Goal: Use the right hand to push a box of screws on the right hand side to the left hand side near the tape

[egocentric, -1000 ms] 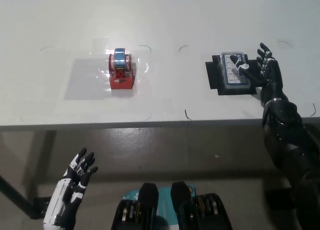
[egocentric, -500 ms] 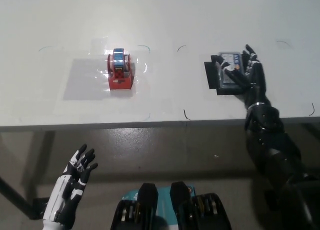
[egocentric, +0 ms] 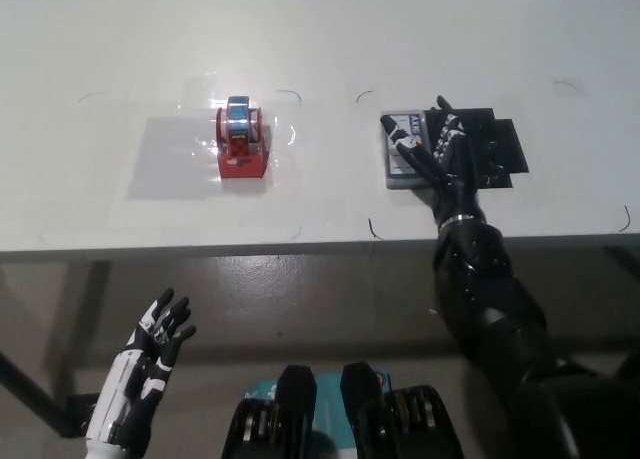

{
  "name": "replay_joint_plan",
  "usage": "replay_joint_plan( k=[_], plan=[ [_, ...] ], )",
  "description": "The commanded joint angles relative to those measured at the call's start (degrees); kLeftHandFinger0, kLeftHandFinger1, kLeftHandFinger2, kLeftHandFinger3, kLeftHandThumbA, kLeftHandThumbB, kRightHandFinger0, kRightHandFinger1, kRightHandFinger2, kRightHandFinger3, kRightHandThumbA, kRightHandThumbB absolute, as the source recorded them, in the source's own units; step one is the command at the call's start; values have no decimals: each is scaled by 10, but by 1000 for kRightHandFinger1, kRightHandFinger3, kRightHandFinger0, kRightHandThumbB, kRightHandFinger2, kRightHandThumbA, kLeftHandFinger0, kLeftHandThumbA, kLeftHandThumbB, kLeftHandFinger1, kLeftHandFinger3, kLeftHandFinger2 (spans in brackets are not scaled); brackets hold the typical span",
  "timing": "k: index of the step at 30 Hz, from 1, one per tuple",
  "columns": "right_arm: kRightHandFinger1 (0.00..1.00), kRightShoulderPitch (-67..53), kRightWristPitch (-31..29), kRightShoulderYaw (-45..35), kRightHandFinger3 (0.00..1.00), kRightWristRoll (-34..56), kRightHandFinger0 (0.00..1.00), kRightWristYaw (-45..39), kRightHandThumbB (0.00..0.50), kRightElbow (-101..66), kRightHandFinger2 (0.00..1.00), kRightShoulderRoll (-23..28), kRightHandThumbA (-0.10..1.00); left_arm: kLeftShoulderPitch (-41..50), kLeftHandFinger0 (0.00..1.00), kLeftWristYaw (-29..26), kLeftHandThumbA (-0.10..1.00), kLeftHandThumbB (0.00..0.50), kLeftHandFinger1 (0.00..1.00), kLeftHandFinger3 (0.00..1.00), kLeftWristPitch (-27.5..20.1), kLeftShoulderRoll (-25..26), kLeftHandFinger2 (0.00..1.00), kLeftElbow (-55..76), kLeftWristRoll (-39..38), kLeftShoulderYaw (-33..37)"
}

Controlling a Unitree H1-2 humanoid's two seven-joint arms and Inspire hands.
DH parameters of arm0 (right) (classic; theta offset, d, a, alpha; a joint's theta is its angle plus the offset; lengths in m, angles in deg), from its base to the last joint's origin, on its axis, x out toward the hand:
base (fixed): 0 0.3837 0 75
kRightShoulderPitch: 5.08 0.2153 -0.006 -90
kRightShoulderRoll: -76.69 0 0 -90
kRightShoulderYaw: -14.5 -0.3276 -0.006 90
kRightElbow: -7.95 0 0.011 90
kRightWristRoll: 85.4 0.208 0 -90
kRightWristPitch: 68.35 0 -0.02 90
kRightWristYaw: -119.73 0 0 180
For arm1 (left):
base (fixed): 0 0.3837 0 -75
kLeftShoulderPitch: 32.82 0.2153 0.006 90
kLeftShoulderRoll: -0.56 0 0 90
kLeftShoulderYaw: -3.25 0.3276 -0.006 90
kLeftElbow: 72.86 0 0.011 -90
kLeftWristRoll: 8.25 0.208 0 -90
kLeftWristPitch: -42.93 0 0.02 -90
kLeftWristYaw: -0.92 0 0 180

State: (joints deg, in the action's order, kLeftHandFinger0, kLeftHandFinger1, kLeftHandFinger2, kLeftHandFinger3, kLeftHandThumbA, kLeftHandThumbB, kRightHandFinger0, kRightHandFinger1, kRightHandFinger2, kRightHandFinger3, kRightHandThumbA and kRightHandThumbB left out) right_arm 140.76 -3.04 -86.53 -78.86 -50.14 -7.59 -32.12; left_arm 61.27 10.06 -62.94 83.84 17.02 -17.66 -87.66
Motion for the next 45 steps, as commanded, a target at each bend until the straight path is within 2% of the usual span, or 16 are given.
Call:
replay_joint_plan(
  k=[1,4,6,10,14,19,22,30,35,37,41,43,45],
  plan=[
    [1000,37,-22,-4,1000,7,1000,20,323,-9,1000,-12,1000,-2,1000,8,739,183,1000,1000,-16,5,1000,17,-10,-4],
    [1000,38,-22,-10,1000,16,1000,17,280,-13,1000,-21,1000,-4,1000,8,731,174,1000,1000,-20,4,1000,15,-7,-3],
    [1000,40,-22,-11,1000,15,1000,28,247,-15,1000,-28,1000,-5,1000,8,742,198,1000,1000,-18,5,1000,12,-6,-4],
    [1000,45,-22,-15,1000,17,1000,39,279,-18,1000,-42,1000,-6,1000,9,741,180,1000,1000,-18,7,1000,14,-9,-5],
    [1000,51,-22,-17,1000,22,1000,36,315,-11,1000,-52,1000,-5,1000,11,753,186,1000,1000,-20,9,1000,13,-9,-4],
    [1000,59,-20,-29,1000,41,1000,36,311,2,1000,-67,1000,-4,1000,10,749,183,1000,1000,-13,8,1000,19,-9,-4],
    [1000,64,-22,-43,1000,53,1000,38,281,5,1000,-78,1000,-4,1000,12,747,189,1000,1000,-16,9,1000,16,-11,-3],
    [1000,71,-22,-79,1000,74,1000,54,238,-3,1000,-106,1000,-4,1000,15,767,194,1000,1000,-19,12,1000,16,-7,-3],
    [1000,75,-22,-97,1000,91,1000,42,241,-6,1000,-116,1000,-6,1000,14,766,183,1000,1000,-21,14,1000,17,-1,-4],
    [1000,76,-22,-104,1000,100,1000,33,207,-5,1000,-121,1000,-6,1000,13,763,176,1000,1000,-24,14,1000,16,1,-4],
    [1000,77,-22,-102,1000,99,1000,34,219,5,1000,-125,1000,-6,1000,16,766,174,1000,1000,-29,14,1000,15,-4,-4],
    [1000,78,-22,-96,1000,94,1000,43,207,8,1000,-127,1000,-7,1000,16,763,181,1000,1000,-24,14,1000,17,-7,-4],
    [1000,78,-19,-98,1000,100,1000,36,234,16,1000,-131,1000,-9,1000,17,756,185,1000,1000,-22,14,1000,18,-13,-5]
  ],
)
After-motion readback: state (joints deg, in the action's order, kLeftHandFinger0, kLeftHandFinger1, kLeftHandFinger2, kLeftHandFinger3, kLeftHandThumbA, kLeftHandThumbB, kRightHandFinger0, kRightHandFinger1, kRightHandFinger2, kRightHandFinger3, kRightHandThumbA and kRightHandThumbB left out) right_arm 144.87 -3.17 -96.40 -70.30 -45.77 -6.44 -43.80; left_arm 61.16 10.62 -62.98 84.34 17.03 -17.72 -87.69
